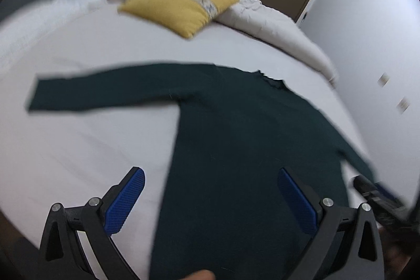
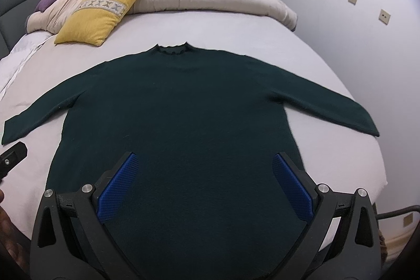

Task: Fold small clothes
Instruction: 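Grasp the sweater sleeve cuff with the left gripper and fold it across the body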

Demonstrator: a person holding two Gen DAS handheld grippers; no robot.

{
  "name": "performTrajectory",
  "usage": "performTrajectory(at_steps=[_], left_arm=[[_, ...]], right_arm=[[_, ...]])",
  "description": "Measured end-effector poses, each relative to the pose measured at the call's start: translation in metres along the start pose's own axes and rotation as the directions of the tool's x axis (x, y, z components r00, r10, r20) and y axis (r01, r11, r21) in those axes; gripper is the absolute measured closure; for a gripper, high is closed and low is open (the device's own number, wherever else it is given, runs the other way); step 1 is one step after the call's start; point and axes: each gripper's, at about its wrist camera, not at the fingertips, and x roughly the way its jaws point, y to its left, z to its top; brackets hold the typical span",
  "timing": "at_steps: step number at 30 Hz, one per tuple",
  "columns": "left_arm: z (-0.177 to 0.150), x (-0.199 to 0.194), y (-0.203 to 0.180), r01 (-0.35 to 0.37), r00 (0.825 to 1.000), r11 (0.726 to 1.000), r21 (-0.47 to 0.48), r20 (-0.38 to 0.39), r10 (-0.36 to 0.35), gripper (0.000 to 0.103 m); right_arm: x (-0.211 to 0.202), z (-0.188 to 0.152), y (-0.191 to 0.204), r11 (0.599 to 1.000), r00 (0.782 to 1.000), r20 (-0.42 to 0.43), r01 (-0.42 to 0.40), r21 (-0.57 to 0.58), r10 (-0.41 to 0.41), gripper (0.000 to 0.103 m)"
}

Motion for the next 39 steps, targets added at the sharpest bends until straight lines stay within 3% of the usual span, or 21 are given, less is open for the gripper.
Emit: performTrajectory(at_steps=[2, 5, 8, 11, 15, 17, 19, 21, 28, 31, 33, 35, 36, 37, 38, 39], left_arm=[[0.002, 0.005, 0.019, 0.073, 0.997, 0.996, -0.057, -0.009, -0.073, 0.0], [0.003, 0.004, 0.044, 0.169, 0.985, 0.976, -0.134, 0.049, -0.164, 0.0], [0.009, 0.01, 0.066, 0.089, 0.996, 0.985, -0.146, -0.011, -0.092, 0.0], [0.021, 0.001, 0.116, 0.087, 0.994, 0.949, -0.302, 0.086, -0.064, 0.0], [0.043, 0.007, 0.196, 0.093, 0.989, 0.862, -0.498, 0.149, -0.021, 0.001], [0.05, 0.011, 0.231, 0.105, 0.984, 0.814, -0.571, 0.178, -0.002, 0.001], [0.054, 0.017, 0.265, 0.136, 0.98, 0.749, -0.648, 0.201, -0.004, 0.007], [0.057, 0.025, 0.299, 0.18, 0.974, 0.665, -0.725, 0.226, -0.016, 0.016], [0.063, 0.036, 0.329, 0.259, 0.953, 0.556, -0.79, 0.303, -0.012, 0.02], [0.053, 0.031, 0.339, 0.281, 0.941, 0.506, -0.815, 0.337, 0.022, 0.029], [0.055, 0.034, 0.341, 0.266, 0.944, 0.507, -0.82, 0.328, 0.036, 0.037], [0.06, 0.042, 0.343, 0.245, 0.952, 0.514, -0.822, 0.305, 0.034, 0.053], [0.065, 0.046, 0.345, 0.242, 0.954, 0.51, -0.826, 0.298, 0.03, 0.067], [0.064, 0.047, 0.347, 0.222, 0.959, 0.508, -0.832, 0.279, 0.038, 0.09], [0.067, 0.05, 0.347, 0.192, 0.967, 0.508, -0.839, 0.251, 0.049, 0.097], [0.072, 0.053, 0.344, 0.187, 0.968, 0.517, -0.835, 0.247, 0.051, 0.096]], right_arm=[[0.008, 0.003, 0.003, 1.0, 1.0, -0.016, -0.02, -0.006, 0.02, 0.0], [0.023, 0.008, 0.01, 0.998, 0.997, -0.054, -0.064, -0.014, 0.063, 0.0], [0.039, 0.014, 0.019, 0.993, 0.991, -0.079, -0.111, -0.026, 0.109, 0.0], [0.05, 0.021, 0.03, 0.986, 0.984, -0.076, -0.161, -0.036, 0.158, 0.0], [0.065, 0.03, 0.041, 0.968, 0.964, -0.084, -0.252, -0.012, 0.251, 0.003], [0.074, 0.034, 0.044, 0.945, 0.942, -0.082, -0.325, 0.028, 0.326, 0.023], [0.087, 0.037, 0.046, 0.916, 0.912, -0.096, -0.393, 0.078, 0.399, 0.033], [0.103, 0.04, 0.051, 0.892, 0.886, -0.116, -0.436, 0.12, 0.449, 0.037], [0.132, 0.043, 0.079, 0.871, 0.862, -0.134, -0.471, 0.142, 0.488, 0.037], [0.138, 0.042, 0.088, 0.87, 0.862, -0.134, -0.472, 0.141, 0.489, 0.037], [0.142, 0.041, 0.09, 0.868, 0.86, -0.131, -0.474, 0.149, 0.493, 0.037], [0.143, 0.038, 0.088, 0.868, 0.861, -0.133, -0.473, 0.151, 0.491, 0.039], [0.145, 0.038, 0.087, 0.869, 0.861, -0.134, -0.471, 0.154, 0.491, 0.04], [0.145, 0.037, 0.085, 0.868, 0.861, -0.134, -0.47, 0.159, 0.491, 0.042], [0.145, 0.036, 0.082, 0.868, 0.862, -0.131, -0.469, 0.164, 0.49, 0.044], [0.146, 0.036, 0.08, 0.869, 0.864, -0.126, -0.465, 0.167, 0.487, 0.047]])
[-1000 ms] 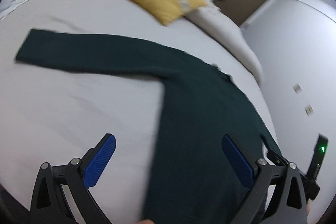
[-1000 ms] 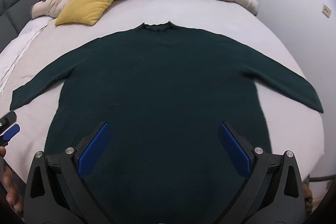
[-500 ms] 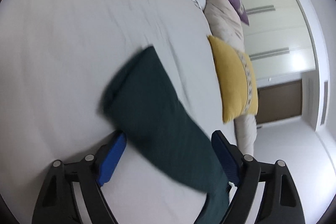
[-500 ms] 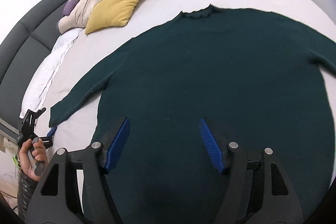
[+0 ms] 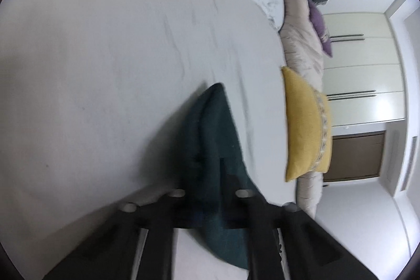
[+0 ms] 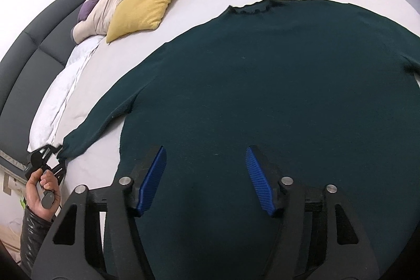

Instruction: Fold small clothes

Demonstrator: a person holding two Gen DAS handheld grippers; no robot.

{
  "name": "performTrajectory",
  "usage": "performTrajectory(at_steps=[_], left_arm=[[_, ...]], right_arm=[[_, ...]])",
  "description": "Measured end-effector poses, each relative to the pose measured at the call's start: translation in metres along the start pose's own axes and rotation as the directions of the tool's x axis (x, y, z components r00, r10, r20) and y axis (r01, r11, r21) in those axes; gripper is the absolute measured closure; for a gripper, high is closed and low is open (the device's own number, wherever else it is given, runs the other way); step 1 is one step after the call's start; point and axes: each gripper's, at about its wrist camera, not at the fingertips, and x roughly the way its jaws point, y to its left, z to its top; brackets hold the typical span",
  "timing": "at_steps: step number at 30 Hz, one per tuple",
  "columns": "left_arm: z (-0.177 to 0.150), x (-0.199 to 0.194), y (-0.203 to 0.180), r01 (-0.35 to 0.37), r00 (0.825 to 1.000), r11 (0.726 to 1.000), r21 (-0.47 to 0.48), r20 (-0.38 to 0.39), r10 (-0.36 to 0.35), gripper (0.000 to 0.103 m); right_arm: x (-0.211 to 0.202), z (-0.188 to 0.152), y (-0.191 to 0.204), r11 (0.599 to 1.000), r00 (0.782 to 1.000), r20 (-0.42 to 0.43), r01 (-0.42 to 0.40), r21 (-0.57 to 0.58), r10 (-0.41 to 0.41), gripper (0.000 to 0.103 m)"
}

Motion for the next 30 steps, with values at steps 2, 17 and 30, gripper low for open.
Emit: performTrajectory(at_steps=[2, 17, 30], left_arm=[[-0.011, -0.003, -0.026, -0.007, 1.0, 0.994, 0.113, 0.004, 0.006, 0.095], [-0.309, 0.076, -0.208, 0.074, 0.981, 0.399, 0.914, -0.139, 0.137, 0.095], [-0.359, 0.082, -0.176, 0.027, 0.979, 0.248, 0.968, -0.076, 0.188, 0.022]], right_arm=[[-0.003, 0.002, -0.006, 1.0, 1.0, 0.007, 0.005, 0.004, -0.005, 0.055], [-0.027, 0.009, -0.099, 0.99, 0.998, 0.06, 0.012, 0.137, -0.02, 0.061], [0.039, 0.061, -0.081, 0.952, 0.963, -0.017, -0.264, 0.155, 0.27, 0.058]])
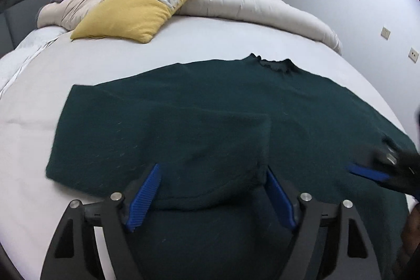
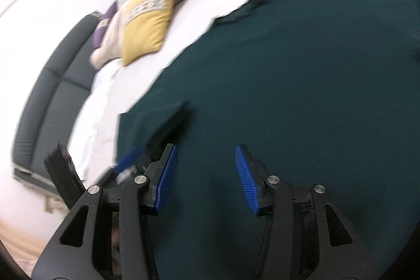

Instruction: Fold small clothes

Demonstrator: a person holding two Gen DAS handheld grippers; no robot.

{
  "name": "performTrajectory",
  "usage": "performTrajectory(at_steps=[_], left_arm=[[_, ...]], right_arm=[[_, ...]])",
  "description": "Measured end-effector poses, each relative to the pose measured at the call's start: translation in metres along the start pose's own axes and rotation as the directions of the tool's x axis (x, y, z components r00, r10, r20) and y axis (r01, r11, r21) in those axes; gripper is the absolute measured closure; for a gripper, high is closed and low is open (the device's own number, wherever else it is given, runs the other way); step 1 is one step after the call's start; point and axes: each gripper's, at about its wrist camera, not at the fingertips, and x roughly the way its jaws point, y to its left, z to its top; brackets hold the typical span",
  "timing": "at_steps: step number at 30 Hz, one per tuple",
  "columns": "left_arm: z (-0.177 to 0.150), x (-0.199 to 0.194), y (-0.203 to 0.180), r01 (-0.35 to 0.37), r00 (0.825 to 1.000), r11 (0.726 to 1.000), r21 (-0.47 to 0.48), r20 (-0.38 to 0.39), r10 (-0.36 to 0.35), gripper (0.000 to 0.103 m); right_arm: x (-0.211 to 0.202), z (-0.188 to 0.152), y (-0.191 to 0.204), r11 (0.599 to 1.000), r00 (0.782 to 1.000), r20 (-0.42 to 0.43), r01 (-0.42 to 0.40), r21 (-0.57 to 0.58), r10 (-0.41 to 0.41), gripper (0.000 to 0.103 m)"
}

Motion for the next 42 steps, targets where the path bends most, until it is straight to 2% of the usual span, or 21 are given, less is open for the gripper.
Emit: performTrajectory(at_steps=[3, 6, 9, 10, 11, 12, 13, 16, 19, 22, 24, 27, 32, 36, 38, 40, 42], left_arm=[[-0.009, -0.011, 0.014, 0.03, 1.0, 0.998, -0.053, -0.005, -0.03, 0.022], [-0.02, -0.024, 0.03, 0.042, 0.999, 0.995, -0.094, 0.015, -0.041, 0.022], [-0.028, -0.027, 0.049, 0.048, 0.999, 0.989, -0.14, 0.006, -0.047, 0.022], [-0.029, -0.029, 0.057, 0.062, 0.998, 0.984, -0.169, 0.007, -0.061, 0.022], [-0.03, -0.032, 0.063, 0.07, 0.998, 0.98, -0.187, 0.011, -0.069, 0.022], [-0.031, -0.036, 0.068, 0.075, 0.997, 0.976, -0.204, 0.018, -0.073, 0.022], [-0.03, -0.039, 0.075, 0.08, 0.997, 0.971, -0.224, 0.028, -0.076, 0.022], [-0.023, -0.044, 0.093, 0.086, 0.996, 0.959, -0.271, 0.047, -0.076, 0.022], [-0.015, -0.046, 0.109, 0.076, 0.997, 0.948, -0.308, 0.051, -0.063, 0.024], [-0.004, -0.047, 0.121, 0.067, 0.997, 0.943, -0.325, 0.063, -0.049, 0.027], [0.007, -0.042, 0.123, 0.047, 0.997, 0.949, -0.312, 0.068, -0.028, 0.031], [0.025, -0.028, 0.127, 0.026, 0.999, 0.953, -0.302, 0.045, -0.013, 0.036], [0.053, 0.002, 0.116, -0.02, 1.0, 0.965, -0.261, 0.006, 0.022, 0.036], [0.071, 0.029, 0.098, -0.061, 0.998, 0.979, -0.194, -0.027, 0.056, 0.037], [0.077, 0.045, 0.089, -0.073, 0.996, 0.985, -0.156, -0.052, 0.066, 0.045], [0.078, 0.059, 0.08, -0.089, 0.993, 0.989, -0.116, -0.086, 0.079, 0.057], [0.074, 0.075, 0.073, -0.113, 0.987, 0.991, -0.078, -0.124, 0.103, 0.06]], right_arm=[[0.051, 0.014, 0.02, 0.999, 0.994, -0.099, -0.043, 0.034, 0.046, 0.058], [0.09, 0.017, 0.035, 0.998, 0.984, -0.171, -0.036, 0.055, 0.045, 0.058], [0.123, 0.021, 0.046, 0.999, 0.977, -0.215, 0.012, 0.048, -0.001, 0.058], [0.128, 0.025, 0.049, 0.999, 0.978, -0.208, 0.017, 0.035, -0.009, 0.062], [0.13, 0.028, 0.051, 0.999, 0.98, -0.198, 0.034, 0.021, -0.029, 0.076], [0.131, 0.031, 0.052, 0.998, 0.979, -0.194, 0.058, 0.006, -0.055, 0.086], [0.129, 0.031, 0.053, 0.997, 0.979, -0.191, 0.071, -0.006, -0.071, 0.096], [0.114, 0.042, 0.054, 0.995, 0.985, -0.145, 0.088, -0.049, -0.094, 0.097], [0.081, 0.058, 0.045, 0.992, 0.991, -0.071, 0.11, -0.068, -0.115, 0.097], [0.054, 0.079, 0.035, 0.983, 0.987, -0.011, 0.16, -0.091, -0.161, 0.097], [0.033, 0.086, 0.021, 0.971, 0.973, 0.029, 0.23, -0.069, -0.229, 0.097], [0.012, 0.1, -0.002, 0.958, 0.96, 0.053, 0.279, -0.061, -0.276, 0.097], [0.001, 0.108, -0.035, 0.949, 0.948, 0.062, 0.315, -0.033, -0.312, 0.097], [0.006, 0.1, -0.047, 0.941, 0.941, 0.064, 0.336, -0.036, -0.333, 0.097], [0.002, 0.093, -0.053, 0.94, 0.939, 0.071, 0.34, -0.032, -0.338, 0.097], [-0.004, 0.079, -0.057, 0.934, 0.932, 0.08, 0.356, -0.034, -0.352, 0.097], [-0.004, 0.083, -0.06, 0.928, 0.926, 0.087, 0.371, -0.039, -0.366, 0.097]])
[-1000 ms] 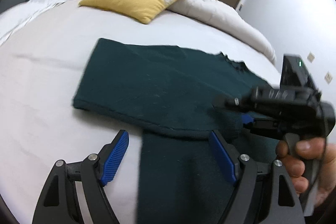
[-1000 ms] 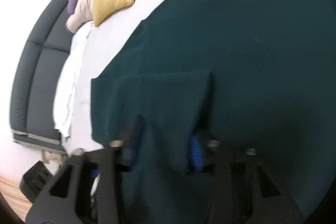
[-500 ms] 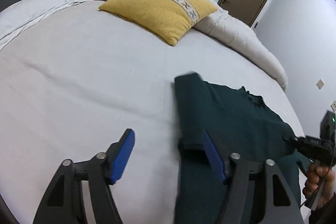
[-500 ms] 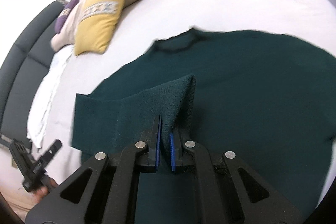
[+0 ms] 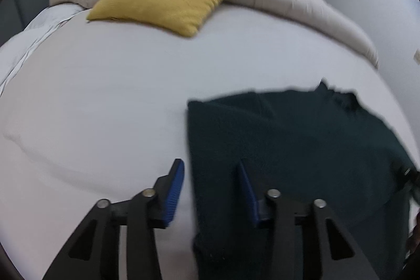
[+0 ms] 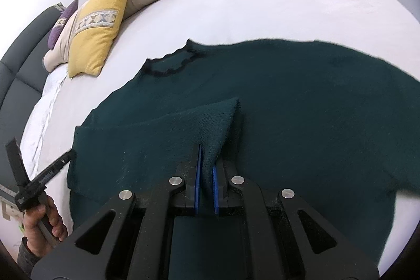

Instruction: Fold small clothes

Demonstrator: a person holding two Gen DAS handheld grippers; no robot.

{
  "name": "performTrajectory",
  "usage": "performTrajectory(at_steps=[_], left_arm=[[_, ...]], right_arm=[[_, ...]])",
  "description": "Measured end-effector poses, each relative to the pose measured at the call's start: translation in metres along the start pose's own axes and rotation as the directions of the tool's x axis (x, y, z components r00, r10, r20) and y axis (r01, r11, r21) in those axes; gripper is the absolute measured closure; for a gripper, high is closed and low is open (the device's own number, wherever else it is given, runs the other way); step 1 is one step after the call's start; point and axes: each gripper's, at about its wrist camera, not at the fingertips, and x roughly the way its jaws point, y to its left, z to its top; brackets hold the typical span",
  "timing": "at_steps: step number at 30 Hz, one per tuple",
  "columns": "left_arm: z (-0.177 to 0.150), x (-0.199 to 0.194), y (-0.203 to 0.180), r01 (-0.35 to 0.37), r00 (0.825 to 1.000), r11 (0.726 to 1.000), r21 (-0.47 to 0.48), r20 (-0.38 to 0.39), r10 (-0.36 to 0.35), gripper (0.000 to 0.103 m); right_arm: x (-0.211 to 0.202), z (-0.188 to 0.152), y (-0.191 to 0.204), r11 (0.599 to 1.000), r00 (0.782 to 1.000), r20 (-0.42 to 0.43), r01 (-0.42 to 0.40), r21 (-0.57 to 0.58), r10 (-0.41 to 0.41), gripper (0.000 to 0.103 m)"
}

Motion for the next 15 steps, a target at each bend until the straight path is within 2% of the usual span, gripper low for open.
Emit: performTrajectory(at_steps=[4, 8, 11, 15], left_arm=[[-0.009, 0.006, 0.001, -0.006, 1.0, 1.0, -0.005, 0.028, 0.006, 0.059], [-0.011, 0.006, 0.003, -0.002, 0.999, 1.0, -0.009, 0.036, 0.002, 0.059], [-0.015, 0.006, 0.001, -0.015, 0.998, 1.0, -0.011, 0.057, 0.015, 0.058], [-0.017, 0.004, 0.0, -0.03, 0.998, 1.0, -0.004, 0.062, 0.031, 0.055]], right_arm=[[0.003, 0.009, -0.002, 0.998, 0.998, 0.011, 0.058, -0.023, -0.058, 0.098], [0.0, 0.014, -0.008, 0.997, 0.996, 0.034, 0.077, -0.01, -0.076, 0.098], [0.003, 0.014, -0.006, 0.996, 0.996, 0.033, 0.084, -0.029, -0.083, 0.099], [0.007, 0.014, -0.01, 0.999, 0.998, 0.036, 0.049, 0.004, -0.049, 0.099]])
